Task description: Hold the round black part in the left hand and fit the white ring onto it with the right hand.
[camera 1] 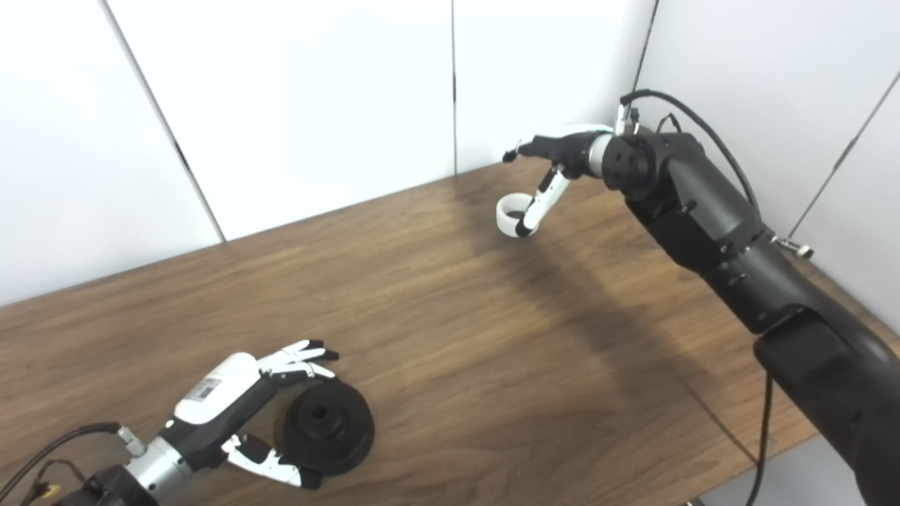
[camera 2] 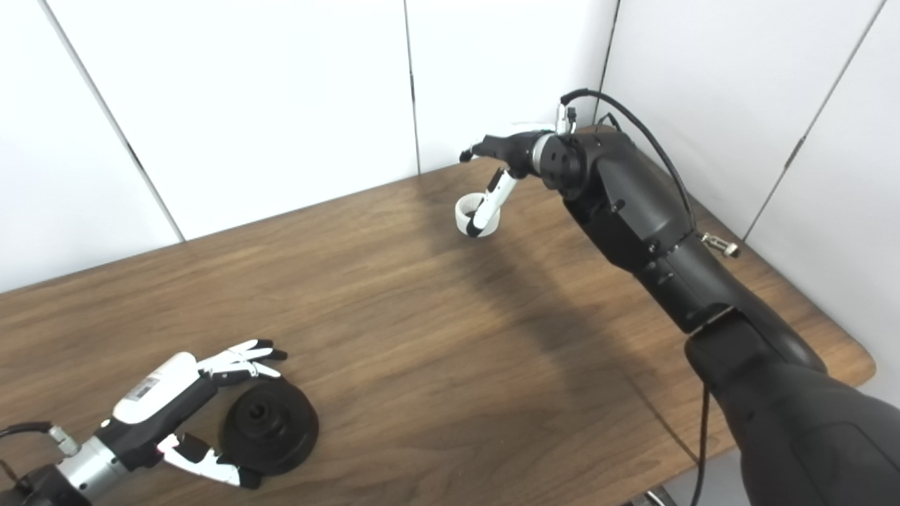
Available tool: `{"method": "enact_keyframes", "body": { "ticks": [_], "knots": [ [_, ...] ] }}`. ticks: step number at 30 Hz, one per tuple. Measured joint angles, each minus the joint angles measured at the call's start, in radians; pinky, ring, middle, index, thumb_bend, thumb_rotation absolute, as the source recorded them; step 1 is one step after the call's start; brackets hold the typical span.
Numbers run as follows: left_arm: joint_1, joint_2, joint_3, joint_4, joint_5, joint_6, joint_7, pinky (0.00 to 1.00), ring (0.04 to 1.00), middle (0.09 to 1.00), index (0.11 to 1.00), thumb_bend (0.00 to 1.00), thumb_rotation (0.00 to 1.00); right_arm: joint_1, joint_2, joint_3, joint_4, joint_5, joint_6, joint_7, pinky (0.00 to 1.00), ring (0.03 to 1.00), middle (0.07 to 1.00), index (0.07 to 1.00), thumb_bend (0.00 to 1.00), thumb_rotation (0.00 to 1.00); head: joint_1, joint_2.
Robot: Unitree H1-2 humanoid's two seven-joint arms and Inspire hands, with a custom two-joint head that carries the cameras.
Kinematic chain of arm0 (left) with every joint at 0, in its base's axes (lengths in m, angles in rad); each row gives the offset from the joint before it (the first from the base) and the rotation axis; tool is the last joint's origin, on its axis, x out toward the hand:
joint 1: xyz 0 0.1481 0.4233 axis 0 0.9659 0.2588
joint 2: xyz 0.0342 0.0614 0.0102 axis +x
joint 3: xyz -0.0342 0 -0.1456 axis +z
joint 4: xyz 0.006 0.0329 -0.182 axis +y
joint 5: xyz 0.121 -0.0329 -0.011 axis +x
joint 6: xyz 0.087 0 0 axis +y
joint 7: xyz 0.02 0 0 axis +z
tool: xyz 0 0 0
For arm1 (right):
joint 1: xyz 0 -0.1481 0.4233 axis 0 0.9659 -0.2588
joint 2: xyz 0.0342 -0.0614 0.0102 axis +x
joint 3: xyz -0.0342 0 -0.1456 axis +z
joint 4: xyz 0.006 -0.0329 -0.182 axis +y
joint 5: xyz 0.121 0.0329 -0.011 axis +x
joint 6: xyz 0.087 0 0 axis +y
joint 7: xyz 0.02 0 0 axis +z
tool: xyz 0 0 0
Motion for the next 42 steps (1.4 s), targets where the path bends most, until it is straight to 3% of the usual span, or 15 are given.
{"method": "enact_keyframes", "body": {
  "ticks": [7, 18, 28, 42],
  "knots": [
    [0.003, 0.0, 0.0, -0.002, 0.001, 0.0, -0.001, 0.85, 0.949, 0.891, 0.489, 0.52, 0.07, 0.0, 0.006, 0.011, 0.054, 0.021, -0.002, -0.06, 0.91, 0.961, 0.994, 0.94, 1.0, 0.33, 0.0, 0.0],
    [0.006, 0.0, 0.006, -0.005, 0.002, 0.0, -0.002, 0.85, 0.953, 0.895, 0.488, 0.52, 0.07, -0.001, 0.02, 0.024, 0.116, 0.059, -0.017, -0.159, 0.93, 0.967, 0.993, 0.954, 0.97, 0.3, 0.018, 0.003],
    [0.006, 0.0, 0.011, -0.008, 0.007, 0.0, -0.011, 0.84, 0.947, 0.898, 0.489, 0.52, 0.07, -0.022, 0.042, 0.071, 0.197, 0.072, -0.026, -0.173, 0.86, 0.94, 0.976, 0.929, 1.0, 0.32, 0.051, 0.014],
    [0.008, 0.003, 0.018, -0.013, 0.008, 0.0, -0.02, 0.84, 0.951, 0.9, 0.489, 0.52, 0.07, -0.042, 0.078, 0.106, 0.309, 0.107, -0.05, -0.234, 0.84, 0.928, 0.97, 0.898, 1.0, 0.32, 0.052, 0.026]
  ]
}}
